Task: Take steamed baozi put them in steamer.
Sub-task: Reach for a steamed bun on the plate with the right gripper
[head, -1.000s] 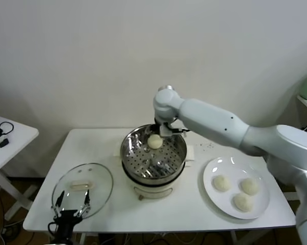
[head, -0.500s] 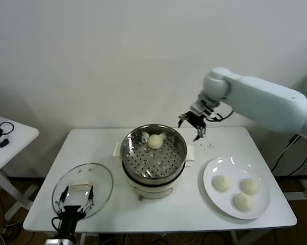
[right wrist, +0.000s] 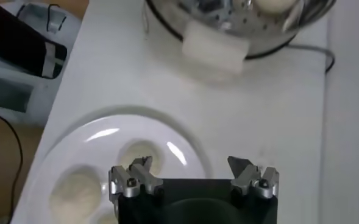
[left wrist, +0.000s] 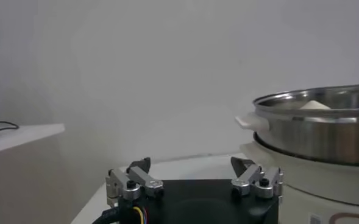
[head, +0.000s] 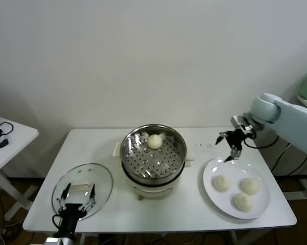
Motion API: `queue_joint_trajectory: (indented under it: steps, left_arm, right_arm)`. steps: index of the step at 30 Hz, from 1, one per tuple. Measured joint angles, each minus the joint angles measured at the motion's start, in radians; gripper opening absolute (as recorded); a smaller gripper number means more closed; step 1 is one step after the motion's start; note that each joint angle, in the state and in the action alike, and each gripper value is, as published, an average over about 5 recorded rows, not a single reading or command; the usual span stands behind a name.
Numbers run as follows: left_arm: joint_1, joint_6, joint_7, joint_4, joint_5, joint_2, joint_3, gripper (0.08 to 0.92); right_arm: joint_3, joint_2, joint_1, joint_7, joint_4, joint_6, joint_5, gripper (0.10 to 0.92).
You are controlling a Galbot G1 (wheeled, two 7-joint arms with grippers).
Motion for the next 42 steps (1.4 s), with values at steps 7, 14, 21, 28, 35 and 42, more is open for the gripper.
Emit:
queue_joint_trajectory:
  steps: [7,14,21,28,35,42]
  left_arm:
    - [-0.002,0.0,0.0,0.008,0.009,-0.002,0.001,0.823]
    - [-0.011,0.011,-0.004,0.008,0.018,0.001,0.001,0.823]
    - [-0.013,0.013,-0.004,0.008,0.02,0.002,0.001,0.823]
    - [-0.014,0.013,-0.004,0.013,0.02,0.003,0.004,0.823]
    - [-0.014,0.019,-0.006,0.014,0.005,0.003,0.007,0.823]
    - [-0.012,0.019,-0.006,0.014,-0.006,0.005,0.008,0.823]
  right_arm:
    - [0.053,-0.016,-0.123,0.025,-0.002,-0.034,-0.042,0.823]
    - [0.075,0.002,-0.201,0.041,-0.015,-0.046,-0.077,0.823]
    - [0.1,0.031,-0.25,0.058,-0.041,-0.047,-0.103,0.823]
    - [0.119,0.059,-0.278,0.072,-0.069,-0.046,-0.122,0.823]
    - [0.133,0.075,-0.295,0.074,-0.084,-0.047,-0.136,0.823]
    - [0.144,0.081,-0.302,0.074,-0.096,-0.047,-0.147,0.752]
